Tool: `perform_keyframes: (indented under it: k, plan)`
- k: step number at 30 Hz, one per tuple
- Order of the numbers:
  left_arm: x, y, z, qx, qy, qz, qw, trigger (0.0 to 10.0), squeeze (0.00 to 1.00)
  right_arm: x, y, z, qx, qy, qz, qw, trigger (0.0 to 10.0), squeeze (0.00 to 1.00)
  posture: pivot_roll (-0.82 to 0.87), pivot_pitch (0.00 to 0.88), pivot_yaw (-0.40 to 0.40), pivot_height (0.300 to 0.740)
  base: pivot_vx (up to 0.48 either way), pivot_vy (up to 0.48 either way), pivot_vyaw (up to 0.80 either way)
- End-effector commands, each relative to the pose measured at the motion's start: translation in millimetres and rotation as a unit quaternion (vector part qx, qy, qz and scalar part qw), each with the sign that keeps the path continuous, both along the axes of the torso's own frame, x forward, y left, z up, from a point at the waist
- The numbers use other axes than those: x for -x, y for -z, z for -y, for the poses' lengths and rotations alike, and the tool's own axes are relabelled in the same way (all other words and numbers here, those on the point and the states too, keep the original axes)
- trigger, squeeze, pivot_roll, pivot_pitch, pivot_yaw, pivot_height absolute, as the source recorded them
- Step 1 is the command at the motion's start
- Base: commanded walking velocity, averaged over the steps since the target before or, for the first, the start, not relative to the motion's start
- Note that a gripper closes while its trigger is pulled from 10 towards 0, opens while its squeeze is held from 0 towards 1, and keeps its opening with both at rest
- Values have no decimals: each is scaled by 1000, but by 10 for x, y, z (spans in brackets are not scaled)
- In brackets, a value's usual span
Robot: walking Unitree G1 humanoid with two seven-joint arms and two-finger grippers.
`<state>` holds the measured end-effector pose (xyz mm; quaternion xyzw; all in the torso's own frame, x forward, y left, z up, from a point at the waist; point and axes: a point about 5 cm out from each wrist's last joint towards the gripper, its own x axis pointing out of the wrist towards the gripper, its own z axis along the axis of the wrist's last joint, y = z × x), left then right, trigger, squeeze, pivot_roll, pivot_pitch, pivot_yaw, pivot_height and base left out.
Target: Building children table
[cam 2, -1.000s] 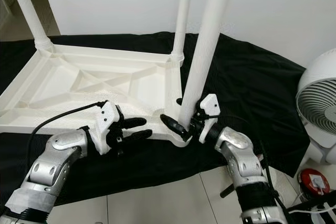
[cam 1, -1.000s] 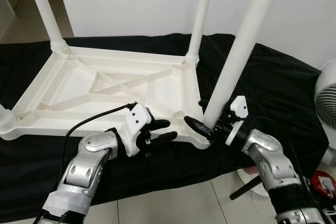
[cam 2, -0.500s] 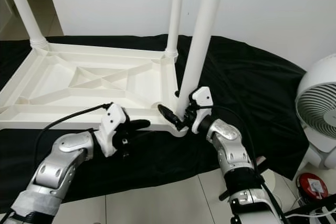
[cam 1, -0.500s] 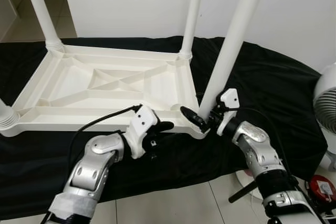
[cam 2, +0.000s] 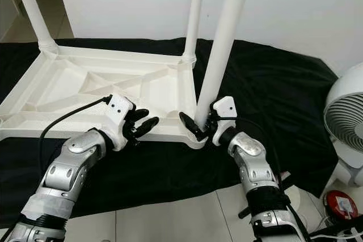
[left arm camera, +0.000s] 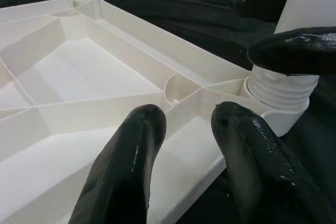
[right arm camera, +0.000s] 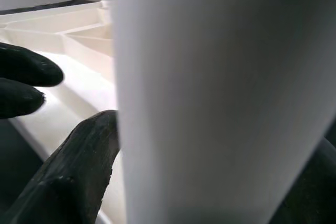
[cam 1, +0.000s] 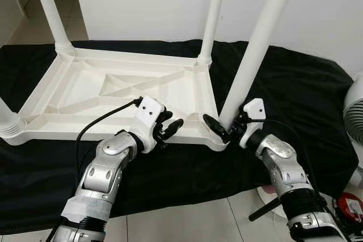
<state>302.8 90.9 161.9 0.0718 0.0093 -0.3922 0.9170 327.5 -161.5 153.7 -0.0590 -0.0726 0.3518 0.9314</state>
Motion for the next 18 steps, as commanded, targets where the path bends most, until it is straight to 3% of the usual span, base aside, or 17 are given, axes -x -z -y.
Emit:
perform_keyframes:
  k: [1, 6, 11, 15, 16, 17, 18]
  plan:
    - [67, 23, 48, -6, 31, 4, 999, 10000, 0, -4, -4, 63, 7, -2, -1, 1000, 10000, 0, 40, 22, -74, 740, 0, 0, 0]
    - [141, 28, 78, -6, 55, 16, 998, 10000, 0, -8, 22, 99, 18, -3, -9, 1000, 10000, 0, 45, 23, -77, 740, 0, 0, 0]
    - [303, 13, 108, -6, 123, 21, 992, 10000, 0, -46, 65, 175, 39, 0, -20, 999, 10000, 0, 53, 27, -83, 740, 0, 0, 0]
    - [352, 11, 110, -5, 149, 15, 989, 10000, 0, -71, 73, 199, 44, 0, -24, 999, 10000, 0, 60, 26, -83, 740, 0, 0, 0]
    - [360, 11, 113, -9, 155, 17, 988, 10000, 0, -84, 69, 200, 42, -2, -26, 999, 6980, 0, 61, 24, -81, 740, 0, 0, 0]
    - [360, 11, 113, -9, 155, 17, 988, 10000, 0, -84, 69, 200, 42, -2, -26, 999, 6980, 0, 61, 24, -81, 740, 0, 0, 0]
    - [358, 12, 115, -12, 155, 19, 988, 10000, 0, -96, 62, 197, 39, -3, -26, 999, 2667, 0, 62, 22, -79, 740, 0, 0, 0]
